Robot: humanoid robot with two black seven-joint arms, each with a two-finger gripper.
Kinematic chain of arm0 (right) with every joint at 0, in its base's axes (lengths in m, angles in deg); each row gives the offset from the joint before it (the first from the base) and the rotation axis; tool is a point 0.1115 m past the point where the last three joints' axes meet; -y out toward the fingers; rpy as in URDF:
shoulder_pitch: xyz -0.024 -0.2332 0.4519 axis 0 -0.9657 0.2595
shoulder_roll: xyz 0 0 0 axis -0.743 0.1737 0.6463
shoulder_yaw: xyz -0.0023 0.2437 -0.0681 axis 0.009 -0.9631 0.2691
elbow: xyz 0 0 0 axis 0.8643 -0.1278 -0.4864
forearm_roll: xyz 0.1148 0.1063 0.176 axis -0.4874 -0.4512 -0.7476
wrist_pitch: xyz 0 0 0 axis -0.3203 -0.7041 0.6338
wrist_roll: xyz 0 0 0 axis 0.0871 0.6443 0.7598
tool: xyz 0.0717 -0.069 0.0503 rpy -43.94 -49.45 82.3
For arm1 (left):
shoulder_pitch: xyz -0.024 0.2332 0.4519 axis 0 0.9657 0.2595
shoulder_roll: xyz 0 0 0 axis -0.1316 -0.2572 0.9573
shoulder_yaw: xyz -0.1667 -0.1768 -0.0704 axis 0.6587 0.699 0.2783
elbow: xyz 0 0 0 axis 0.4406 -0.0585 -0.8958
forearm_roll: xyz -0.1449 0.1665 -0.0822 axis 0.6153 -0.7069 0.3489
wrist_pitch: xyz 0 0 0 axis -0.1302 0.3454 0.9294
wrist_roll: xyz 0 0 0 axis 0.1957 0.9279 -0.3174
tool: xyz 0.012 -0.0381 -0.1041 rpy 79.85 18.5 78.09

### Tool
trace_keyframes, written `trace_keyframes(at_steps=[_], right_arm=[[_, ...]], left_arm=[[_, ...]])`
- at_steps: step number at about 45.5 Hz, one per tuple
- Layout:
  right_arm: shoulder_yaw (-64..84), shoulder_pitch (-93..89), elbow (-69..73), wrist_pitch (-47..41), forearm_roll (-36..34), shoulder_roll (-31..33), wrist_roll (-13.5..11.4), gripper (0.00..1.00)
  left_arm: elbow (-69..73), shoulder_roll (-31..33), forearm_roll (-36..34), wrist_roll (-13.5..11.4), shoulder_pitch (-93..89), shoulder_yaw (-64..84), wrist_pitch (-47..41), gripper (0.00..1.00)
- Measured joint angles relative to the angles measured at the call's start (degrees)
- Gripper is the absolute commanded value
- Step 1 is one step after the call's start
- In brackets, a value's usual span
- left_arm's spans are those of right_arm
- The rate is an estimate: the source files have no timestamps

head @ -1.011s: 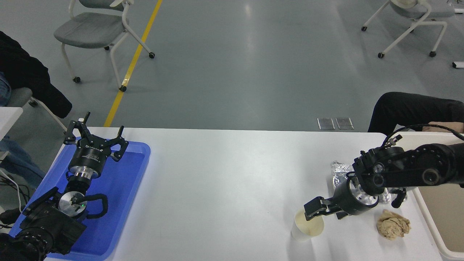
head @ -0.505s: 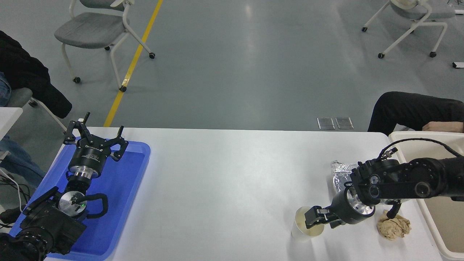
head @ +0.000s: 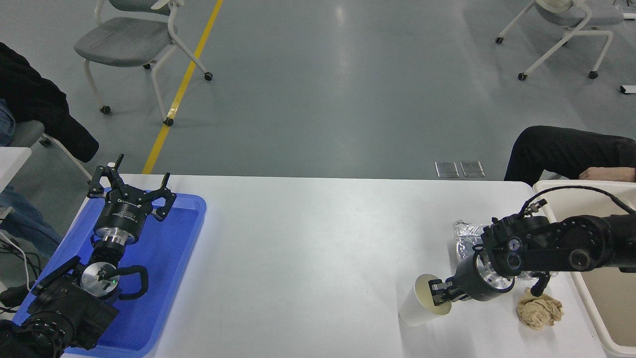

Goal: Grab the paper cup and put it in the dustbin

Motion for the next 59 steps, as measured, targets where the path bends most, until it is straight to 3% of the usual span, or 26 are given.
trace_keyframes(at_steps=[9, 39, 59], right_arm=[[3.88, 7.65, 3.48, -0.54, -2.2, 1.41, -0.05, 0.0], [23.15, 52.59, 19.38, -9.76, -19.37, 1.62, -0.3, 0.0], [29.45, 64.21, 21.41, -13.22, -22.1, 0.22, -0.47, 0.0]], left_arm=[[-0.01, -0.03, 0.0, 0.0, -0.01, -0.02, 0.0, 1.0], [0.0, -0.15, 0.0, -0.01, 0.0, 0.01, 0.0, 1.0], [-0.01, -0.24, 0.0, -0.01, -0.02, 0.01, 0.0, 1.0]])
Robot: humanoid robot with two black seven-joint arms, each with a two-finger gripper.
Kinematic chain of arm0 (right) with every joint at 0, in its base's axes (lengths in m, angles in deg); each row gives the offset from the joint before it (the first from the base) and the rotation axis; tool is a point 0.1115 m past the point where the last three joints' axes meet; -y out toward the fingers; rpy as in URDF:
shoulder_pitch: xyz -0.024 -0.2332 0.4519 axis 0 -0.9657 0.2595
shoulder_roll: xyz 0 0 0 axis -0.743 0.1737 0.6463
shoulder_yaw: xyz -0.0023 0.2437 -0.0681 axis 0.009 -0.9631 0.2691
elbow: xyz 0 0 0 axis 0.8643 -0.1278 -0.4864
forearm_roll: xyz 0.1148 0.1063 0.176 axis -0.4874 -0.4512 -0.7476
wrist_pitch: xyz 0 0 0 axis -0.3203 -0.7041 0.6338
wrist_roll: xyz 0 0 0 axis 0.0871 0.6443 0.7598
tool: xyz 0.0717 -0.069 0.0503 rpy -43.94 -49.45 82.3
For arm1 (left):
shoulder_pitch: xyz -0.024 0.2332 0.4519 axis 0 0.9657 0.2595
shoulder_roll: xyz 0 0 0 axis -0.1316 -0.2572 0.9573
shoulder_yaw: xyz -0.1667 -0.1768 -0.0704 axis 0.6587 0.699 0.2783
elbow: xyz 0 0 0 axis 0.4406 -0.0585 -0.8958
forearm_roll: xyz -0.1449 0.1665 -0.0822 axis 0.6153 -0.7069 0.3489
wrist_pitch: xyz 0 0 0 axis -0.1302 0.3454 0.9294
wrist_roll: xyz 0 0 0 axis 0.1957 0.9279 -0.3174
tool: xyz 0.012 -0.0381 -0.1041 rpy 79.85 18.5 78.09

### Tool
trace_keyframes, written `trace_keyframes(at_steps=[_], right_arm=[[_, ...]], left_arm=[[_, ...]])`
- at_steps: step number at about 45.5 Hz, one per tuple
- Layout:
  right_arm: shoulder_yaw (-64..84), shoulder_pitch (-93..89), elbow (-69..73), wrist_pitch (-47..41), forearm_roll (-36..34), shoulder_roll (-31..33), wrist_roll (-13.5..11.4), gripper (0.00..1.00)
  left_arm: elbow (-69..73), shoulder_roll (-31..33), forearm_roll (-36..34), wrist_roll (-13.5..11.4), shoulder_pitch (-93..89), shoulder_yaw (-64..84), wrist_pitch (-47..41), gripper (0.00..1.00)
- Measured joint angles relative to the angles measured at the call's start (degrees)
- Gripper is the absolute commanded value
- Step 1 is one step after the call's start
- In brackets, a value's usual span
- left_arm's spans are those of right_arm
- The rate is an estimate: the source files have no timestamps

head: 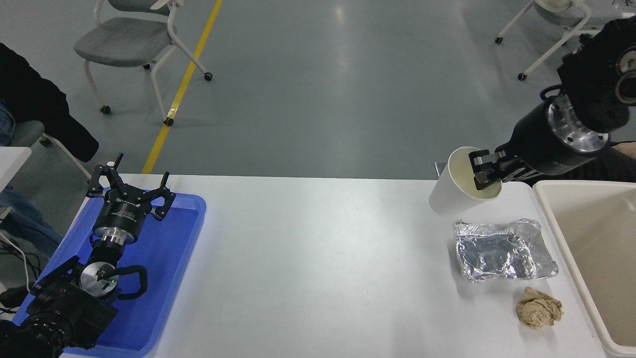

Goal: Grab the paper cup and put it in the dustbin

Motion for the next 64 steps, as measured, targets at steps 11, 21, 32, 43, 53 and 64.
trace_keyframes(at_steps=[11, 21, 32, 43, 53, 64], right_arm=[[6.42, 1.39, -0.63, -0.61, 6.26, 2.15, 0.19, 0.0], [9.98, -0.45, -5.14, -0.73, 15.94, 9.95, 0.44, 0.0], [7.86, -8.12, -15.12, -0.36, 27.92, 21.48, 0.78, 0.0], [-2.84, -27.6, -30.83, 4.94, 34.71, 27.75, 1.55, 0.0], [-14.36, -48.95, -46.56, 12.49, 36.35, 27.55, 2.16, 0.0], [-29.31, -70.73, -63.71, 18.62, 34.59, 22.21, 2.36, 0.0]], left_arm=[[-0.02, -0.01, 0.0, 0.0, 0.0, 0.0, 0.0, 1.0], [0.02, -0.02, 0.01, -0.01, -0.04, 0.02, 0.0, 1.0], [0.01, 0.03, 0.0, -0.01, -0.04, -0.02, 0.0, 1.0], [0.02, 0.02, 0.0, -0.08, 0.01, -0.02, 0.0, 1.0], [0.01, 0.0, 0.0, -0.09, 0.01, -0.02, 0.0, 1.0], [0.03, -0.01, 0.02, -0.09, 0.03, -0.02, 0.0, 1.0]])
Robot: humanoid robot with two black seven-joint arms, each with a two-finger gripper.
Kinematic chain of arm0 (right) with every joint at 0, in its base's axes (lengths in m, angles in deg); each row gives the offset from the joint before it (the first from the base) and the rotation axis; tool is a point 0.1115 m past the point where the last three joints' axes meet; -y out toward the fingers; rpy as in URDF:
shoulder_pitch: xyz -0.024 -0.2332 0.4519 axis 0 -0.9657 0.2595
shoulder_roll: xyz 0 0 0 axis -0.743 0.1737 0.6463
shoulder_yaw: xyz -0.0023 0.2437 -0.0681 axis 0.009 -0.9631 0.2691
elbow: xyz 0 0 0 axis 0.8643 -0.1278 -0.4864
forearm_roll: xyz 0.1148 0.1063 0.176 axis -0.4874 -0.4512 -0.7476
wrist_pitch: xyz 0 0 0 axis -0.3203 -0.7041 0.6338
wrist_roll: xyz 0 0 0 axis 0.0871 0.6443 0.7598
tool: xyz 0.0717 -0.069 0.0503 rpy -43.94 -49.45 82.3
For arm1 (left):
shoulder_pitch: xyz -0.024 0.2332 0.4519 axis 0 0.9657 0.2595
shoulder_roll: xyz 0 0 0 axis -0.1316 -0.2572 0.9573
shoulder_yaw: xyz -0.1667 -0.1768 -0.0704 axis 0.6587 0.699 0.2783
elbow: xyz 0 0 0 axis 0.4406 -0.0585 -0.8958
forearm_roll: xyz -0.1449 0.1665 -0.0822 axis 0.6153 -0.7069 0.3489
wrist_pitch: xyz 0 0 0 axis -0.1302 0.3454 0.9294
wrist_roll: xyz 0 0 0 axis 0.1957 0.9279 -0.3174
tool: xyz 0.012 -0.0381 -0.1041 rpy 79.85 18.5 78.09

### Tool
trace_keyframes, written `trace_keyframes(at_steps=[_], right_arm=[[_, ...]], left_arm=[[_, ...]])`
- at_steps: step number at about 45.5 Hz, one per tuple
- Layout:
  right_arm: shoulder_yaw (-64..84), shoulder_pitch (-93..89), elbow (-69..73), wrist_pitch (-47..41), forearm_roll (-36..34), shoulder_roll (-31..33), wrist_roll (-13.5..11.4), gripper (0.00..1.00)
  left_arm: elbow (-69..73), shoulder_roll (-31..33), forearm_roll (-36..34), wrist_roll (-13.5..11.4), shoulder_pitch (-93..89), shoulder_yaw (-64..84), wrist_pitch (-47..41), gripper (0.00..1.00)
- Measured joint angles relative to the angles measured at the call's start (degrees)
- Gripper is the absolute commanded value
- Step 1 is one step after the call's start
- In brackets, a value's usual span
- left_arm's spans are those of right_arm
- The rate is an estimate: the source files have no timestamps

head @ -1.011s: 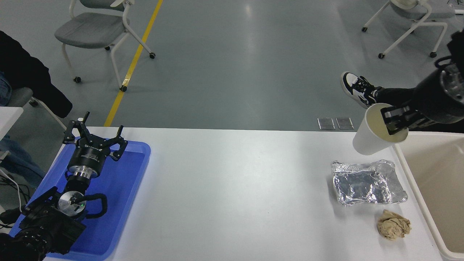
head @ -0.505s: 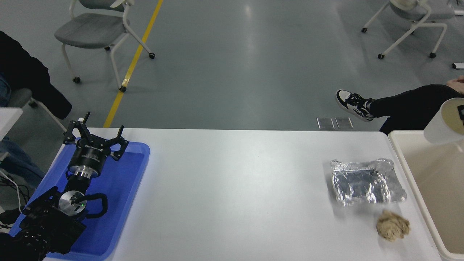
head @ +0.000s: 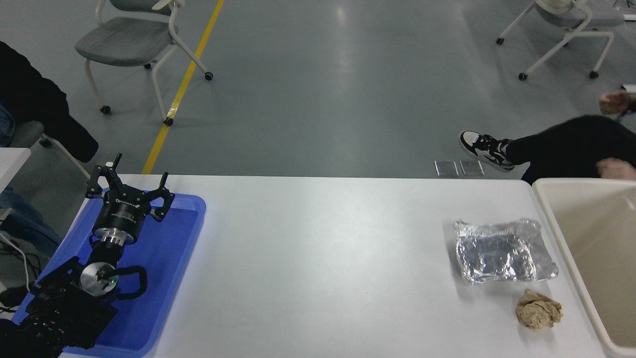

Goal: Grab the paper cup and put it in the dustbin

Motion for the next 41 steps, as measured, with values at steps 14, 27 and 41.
trace_keyframes(at_steps=[14, 27, 41], right_arm=[[-11.8, -16.61, -14.2, 3.76, -7.9, -7.69, 0.06, 0.0], [-16.55, -23.09, -17.85, 5.45, -11.77, -11.24, 0.08, 0.0], [-20.34, -25.72, -18.73, 5.8, -12.78, -12.96, 0.09, 1.0]], left_arm=[[0.01, 0.0, -0.02, 0.0, 0.01, 0.0, 0.0, 1.0], [0.06, 0.0, -0.02, 0.01, 0.06, 0.0, 0.0, 1.0], [0.05, 0.0, -0.02, 0.1, 0.06, 0.0, 0.0, 1.0]])
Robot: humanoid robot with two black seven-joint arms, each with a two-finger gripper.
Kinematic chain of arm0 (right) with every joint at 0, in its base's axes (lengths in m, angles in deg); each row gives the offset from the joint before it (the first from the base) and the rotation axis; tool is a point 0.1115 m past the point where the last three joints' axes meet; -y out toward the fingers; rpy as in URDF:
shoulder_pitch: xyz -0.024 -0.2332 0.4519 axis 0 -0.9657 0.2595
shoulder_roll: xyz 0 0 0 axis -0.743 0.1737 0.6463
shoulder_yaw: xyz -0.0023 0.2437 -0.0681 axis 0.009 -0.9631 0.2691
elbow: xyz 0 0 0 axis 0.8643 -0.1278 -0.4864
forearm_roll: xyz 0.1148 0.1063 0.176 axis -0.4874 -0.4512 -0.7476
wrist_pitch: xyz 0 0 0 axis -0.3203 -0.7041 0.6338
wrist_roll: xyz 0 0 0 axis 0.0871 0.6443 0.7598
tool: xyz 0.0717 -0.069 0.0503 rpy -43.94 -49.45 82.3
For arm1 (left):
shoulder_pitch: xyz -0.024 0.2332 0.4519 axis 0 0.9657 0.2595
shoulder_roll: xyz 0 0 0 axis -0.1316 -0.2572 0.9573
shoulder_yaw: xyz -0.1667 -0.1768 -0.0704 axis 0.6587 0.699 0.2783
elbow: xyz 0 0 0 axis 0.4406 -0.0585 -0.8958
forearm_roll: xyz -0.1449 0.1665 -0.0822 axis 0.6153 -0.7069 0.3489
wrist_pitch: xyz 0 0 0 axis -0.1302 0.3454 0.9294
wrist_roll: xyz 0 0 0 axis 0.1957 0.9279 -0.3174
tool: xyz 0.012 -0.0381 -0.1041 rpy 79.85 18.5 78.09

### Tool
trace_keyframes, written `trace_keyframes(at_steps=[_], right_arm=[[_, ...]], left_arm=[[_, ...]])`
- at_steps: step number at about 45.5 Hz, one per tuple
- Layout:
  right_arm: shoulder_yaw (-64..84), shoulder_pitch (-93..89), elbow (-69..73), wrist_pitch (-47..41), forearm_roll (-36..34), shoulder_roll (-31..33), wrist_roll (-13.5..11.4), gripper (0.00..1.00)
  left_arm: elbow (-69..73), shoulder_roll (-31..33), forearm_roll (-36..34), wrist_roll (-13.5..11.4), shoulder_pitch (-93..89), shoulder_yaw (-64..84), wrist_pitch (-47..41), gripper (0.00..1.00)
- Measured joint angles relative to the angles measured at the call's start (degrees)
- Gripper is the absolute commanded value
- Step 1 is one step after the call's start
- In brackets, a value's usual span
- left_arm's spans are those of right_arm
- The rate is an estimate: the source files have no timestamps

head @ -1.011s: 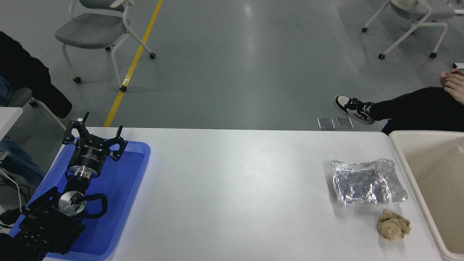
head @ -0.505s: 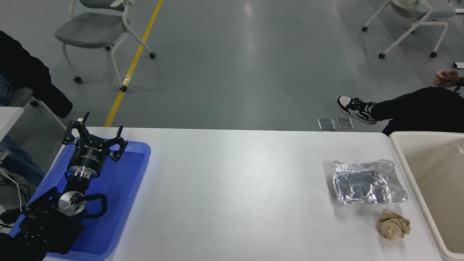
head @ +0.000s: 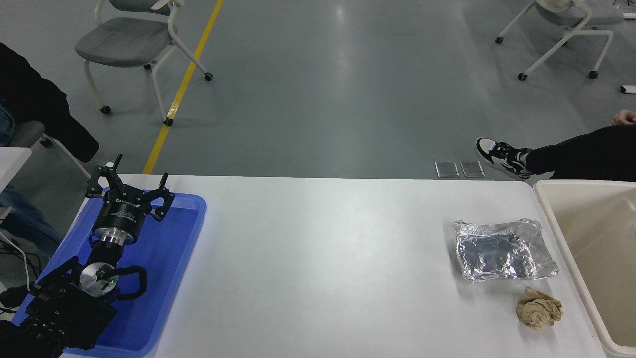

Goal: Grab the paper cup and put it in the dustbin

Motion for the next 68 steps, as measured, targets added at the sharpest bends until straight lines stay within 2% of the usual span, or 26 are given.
trace_keyframes(at_steps=[21, 31, 39, 47, 56, 68], right_arm=[[-1.69, 2.56, 4.92, -0.16, 0.33, 0.29, 0.01, 1.0], [1.55, 12.2, 17.99, -0.53, 2.85, 5.97, -0.55, 1.0], [10.12, 24.96, 31.69, -3.02, 4.99, 10.43, -0.87, 1.0], [19.84, 38.59, 44.09, -7.14, 5.55, 11.84, -0.93, 1.0], [30.12, 54.13, 56.51, -13.18, 3.29, 9.87, -1.02, 1.0], [39.24, 70.8, 66.6, -22.57, -5.58, 2.16, -1.26, 1.0]], left_arm=[[-0.04, 0.01, 0.0, -0.01, 0.0, 0.0, 0.0, 1.0], [-0.06, 0.12, 0.0, -0.01, -0.07, 0.0, 0.0, 1.0], [-0.08, 0.15, 0.0, -0.02, -0.08, 0.0, 0.0, 1.0], [-0.07, 0.17, 0.0, -0.02, -0.09, 0.0, 0.0, 1.0], [-0.08, 0.17, 0.0, -0.02, -0.09, 0.0, 0.0, 1.0], [-0.07, 0.15, 0.01, -0.02, -0.01, 0.0, 0.0, 1.0]])
